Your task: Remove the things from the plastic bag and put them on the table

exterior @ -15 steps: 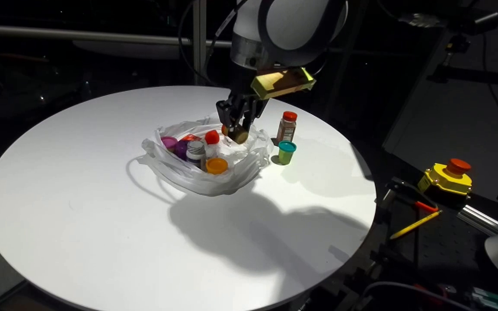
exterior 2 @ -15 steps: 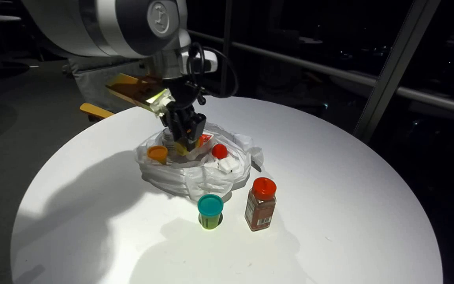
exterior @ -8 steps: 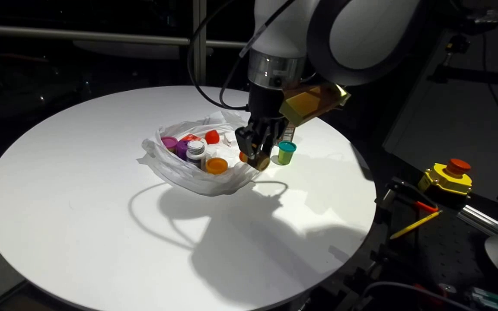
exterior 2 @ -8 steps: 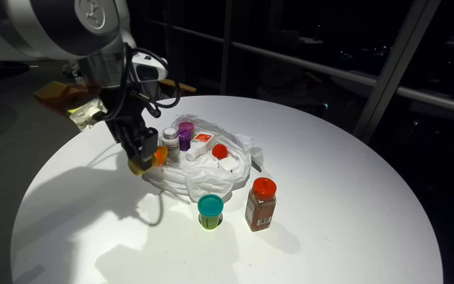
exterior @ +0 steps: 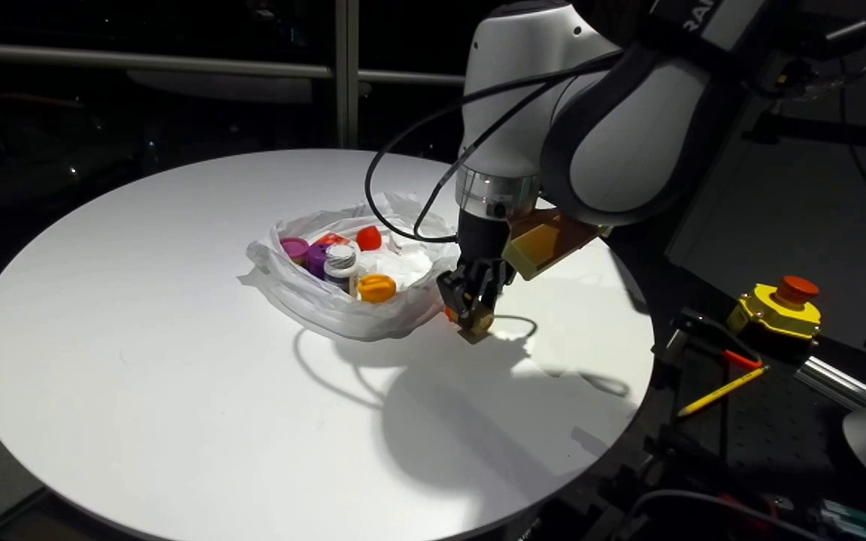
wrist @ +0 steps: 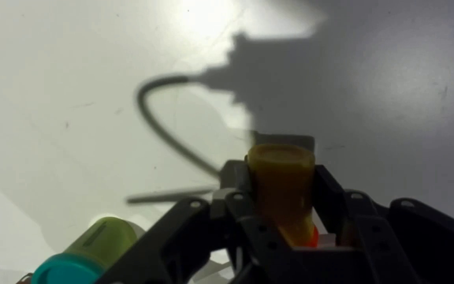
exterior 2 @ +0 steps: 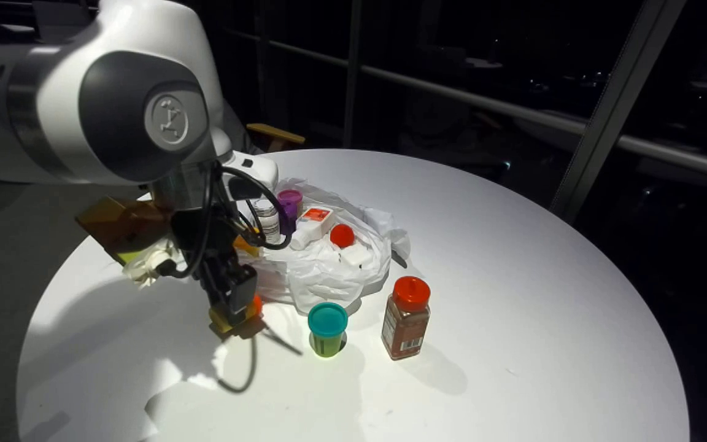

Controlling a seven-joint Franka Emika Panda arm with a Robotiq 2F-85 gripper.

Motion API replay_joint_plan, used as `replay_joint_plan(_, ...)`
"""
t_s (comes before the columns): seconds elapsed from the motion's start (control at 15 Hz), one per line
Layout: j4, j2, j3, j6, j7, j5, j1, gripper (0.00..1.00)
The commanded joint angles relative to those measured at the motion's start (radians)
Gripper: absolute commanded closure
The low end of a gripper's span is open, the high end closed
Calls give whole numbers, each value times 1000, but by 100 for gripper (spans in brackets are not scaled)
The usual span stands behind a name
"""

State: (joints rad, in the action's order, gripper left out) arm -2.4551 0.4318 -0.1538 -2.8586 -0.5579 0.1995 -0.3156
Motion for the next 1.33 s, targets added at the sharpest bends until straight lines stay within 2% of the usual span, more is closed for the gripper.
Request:
replay_joint_plan(0.0, -1, 1, -37, -36, -1, -17, -28, 32)
replay_joint_plan(0.07, -10, -18, -56, -36, -12, -9, -46, 27)
replay_joint_plan(0.27, -37, -100, -184, -40, -92, 63, -155, 5)
replay_joint_plan(0.33, -27, -119, -223, -31, -124, 94, -185, 0)
replay_joint_plan(0.4, -17, -139, -239, -21, -143, 114, -192, 0)
replay_joint_plan(0.47, 8, -148, -229, -9, -142, 117, -173, 0)
replay_joint_plan(0.6, 47, -166, -132, 15, -72, 36, -72, 0)
replay_joint_plan(0.8, 157, -115, 18, 56, 55, -153, 86, 0)
replay_joint_plan(1.07, 358, 16, 86, 141, 177, -261, 195, 0)
replay_joint_plan(1.27, 504, 125, 100, 198, 212, -275, 230, 0)
